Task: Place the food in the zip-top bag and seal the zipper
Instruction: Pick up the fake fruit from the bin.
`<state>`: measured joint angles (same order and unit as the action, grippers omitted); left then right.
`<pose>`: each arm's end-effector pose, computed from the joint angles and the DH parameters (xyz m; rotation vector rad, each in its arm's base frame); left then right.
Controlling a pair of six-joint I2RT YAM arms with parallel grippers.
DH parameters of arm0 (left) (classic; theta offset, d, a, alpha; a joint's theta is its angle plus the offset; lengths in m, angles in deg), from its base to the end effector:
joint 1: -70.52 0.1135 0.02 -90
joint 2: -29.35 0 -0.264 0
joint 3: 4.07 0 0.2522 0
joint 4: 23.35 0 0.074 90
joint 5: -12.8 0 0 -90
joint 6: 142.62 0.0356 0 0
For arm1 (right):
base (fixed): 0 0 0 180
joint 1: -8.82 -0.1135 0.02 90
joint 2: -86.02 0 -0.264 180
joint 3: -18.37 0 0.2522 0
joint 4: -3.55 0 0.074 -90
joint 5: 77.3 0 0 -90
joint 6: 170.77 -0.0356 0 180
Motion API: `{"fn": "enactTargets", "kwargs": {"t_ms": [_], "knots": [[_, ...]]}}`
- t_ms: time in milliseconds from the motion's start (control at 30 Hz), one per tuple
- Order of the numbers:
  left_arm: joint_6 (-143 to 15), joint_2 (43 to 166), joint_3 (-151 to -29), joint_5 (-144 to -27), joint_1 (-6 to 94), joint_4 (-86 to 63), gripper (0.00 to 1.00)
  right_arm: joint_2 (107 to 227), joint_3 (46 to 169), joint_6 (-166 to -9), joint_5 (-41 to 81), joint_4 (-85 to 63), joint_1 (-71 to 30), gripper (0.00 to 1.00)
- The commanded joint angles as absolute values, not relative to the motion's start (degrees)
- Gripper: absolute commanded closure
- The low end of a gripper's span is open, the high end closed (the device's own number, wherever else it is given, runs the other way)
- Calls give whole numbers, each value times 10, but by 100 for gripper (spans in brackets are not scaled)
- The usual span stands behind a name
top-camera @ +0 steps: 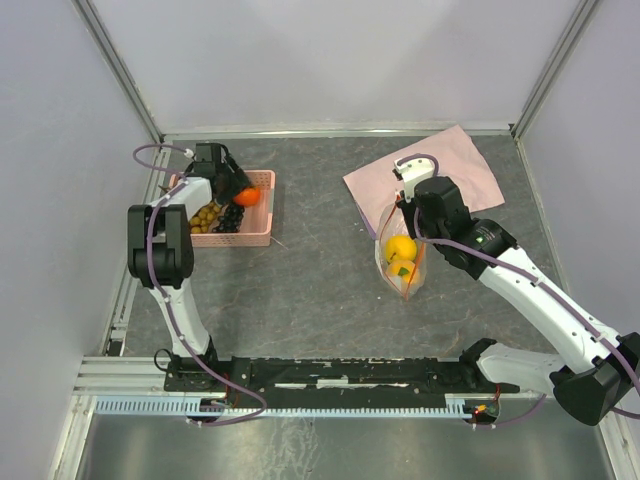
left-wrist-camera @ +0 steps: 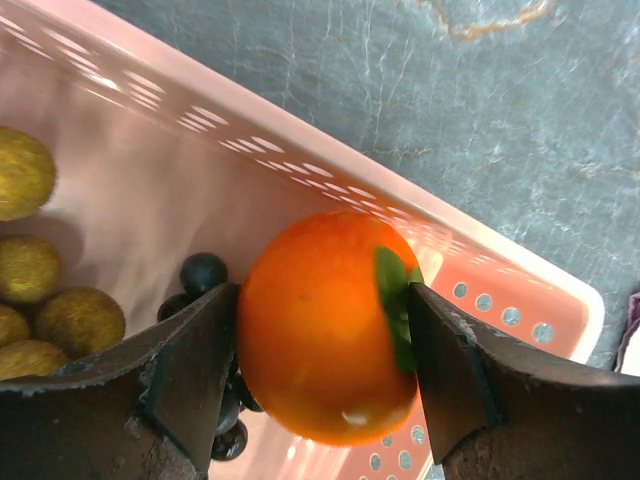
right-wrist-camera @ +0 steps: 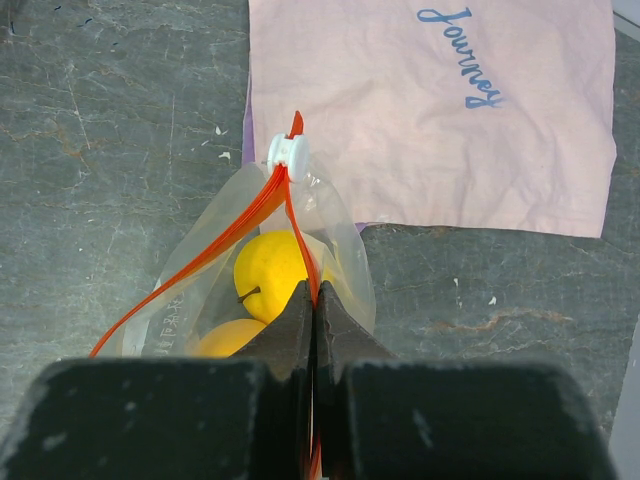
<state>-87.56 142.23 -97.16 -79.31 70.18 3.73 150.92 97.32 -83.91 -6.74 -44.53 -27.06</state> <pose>0.4348 -0.0039 0.1914 -0.7012 2.3103 -0.3315 0.2029 0.1321 0.3536 -0.4120 2.0866 0.0339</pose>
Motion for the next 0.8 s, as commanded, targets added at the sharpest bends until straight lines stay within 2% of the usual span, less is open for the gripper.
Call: {"fn": "enactTargets", "kwargs": {"t_ms": [0,167,333,767], "knots": [[-891,1447,-993,-804,691,48,26,1502,992,-839,-65,-422,-271,98],[-891,1440,-995,-801,687,47,33,1501,991,-839,-66,-423,-271,98],[-889,1419,-985,-795,682,47,53,1499,996,-840,-63,-425,-272,98],[-888,1261,-891,-737,616,22,65,1499,1011,-859,-51,-450,-272,98]]}}
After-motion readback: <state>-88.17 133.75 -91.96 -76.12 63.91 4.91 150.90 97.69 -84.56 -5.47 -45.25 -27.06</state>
